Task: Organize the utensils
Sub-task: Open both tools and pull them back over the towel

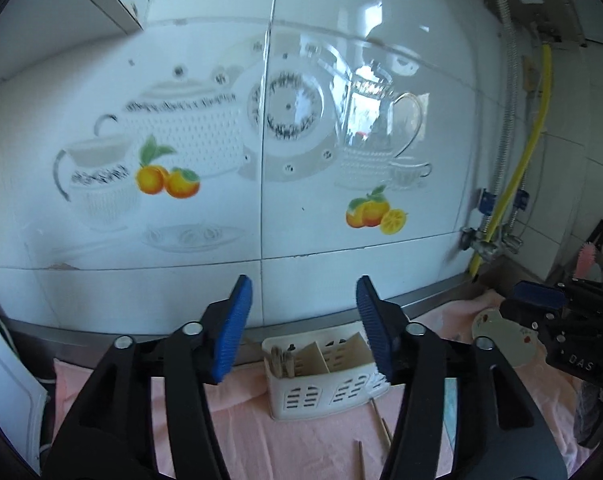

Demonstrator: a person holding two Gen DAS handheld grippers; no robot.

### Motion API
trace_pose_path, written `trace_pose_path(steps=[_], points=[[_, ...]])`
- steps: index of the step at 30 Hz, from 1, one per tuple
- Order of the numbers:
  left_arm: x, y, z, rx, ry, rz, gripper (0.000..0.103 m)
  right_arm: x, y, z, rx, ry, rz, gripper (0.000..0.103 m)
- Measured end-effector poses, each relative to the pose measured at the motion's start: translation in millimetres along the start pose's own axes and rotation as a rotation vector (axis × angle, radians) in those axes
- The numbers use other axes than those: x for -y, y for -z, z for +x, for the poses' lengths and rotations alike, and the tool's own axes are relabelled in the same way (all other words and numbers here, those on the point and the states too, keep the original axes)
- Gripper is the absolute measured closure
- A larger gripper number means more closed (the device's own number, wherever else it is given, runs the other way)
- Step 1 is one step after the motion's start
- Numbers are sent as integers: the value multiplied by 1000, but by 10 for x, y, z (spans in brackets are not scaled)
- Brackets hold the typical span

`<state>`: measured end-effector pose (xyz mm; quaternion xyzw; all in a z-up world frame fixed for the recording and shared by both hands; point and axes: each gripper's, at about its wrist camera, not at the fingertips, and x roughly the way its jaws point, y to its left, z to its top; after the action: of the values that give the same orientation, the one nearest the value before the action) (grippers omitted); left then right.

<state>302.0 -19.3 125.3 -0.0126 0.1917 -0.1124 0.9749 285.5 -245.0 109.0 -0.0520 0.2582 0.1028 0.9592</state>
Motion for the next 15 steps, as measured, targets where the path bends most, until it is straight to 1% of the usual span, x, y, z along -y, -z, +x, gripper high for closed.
trace_pose_path(steps=[2, 5, 8, 10, 11, 13, 15], points=[[-9, 50, -159, 8, 2, -3, 40, -15, 105, -122, 6, -13, 4, 61], [-34, 167, -384, 11, -1, -15, 37, -70, 328, -272, -2, -15, -6, 60], [-73, 323, -585, 6, 5, -30, 32, -139, 609, -348, -26, -9, -13, 60], [-103, 446, -709, 2, 7, -36, 30, -181, 807, -358, -52, -26, -9, 60], [-117, 522, -770, -1, 7, -40, 26, -200, 908, -361, -64, -28, -5, 60], [-139, 659, -864, -8, -9, -43, 23, -241, 1125, -366, -87, -33, 2, 56], [-171, 798, -936, -20, -10, -52, 20, -278, 1302, -375, -104, -42, 12, 42]])
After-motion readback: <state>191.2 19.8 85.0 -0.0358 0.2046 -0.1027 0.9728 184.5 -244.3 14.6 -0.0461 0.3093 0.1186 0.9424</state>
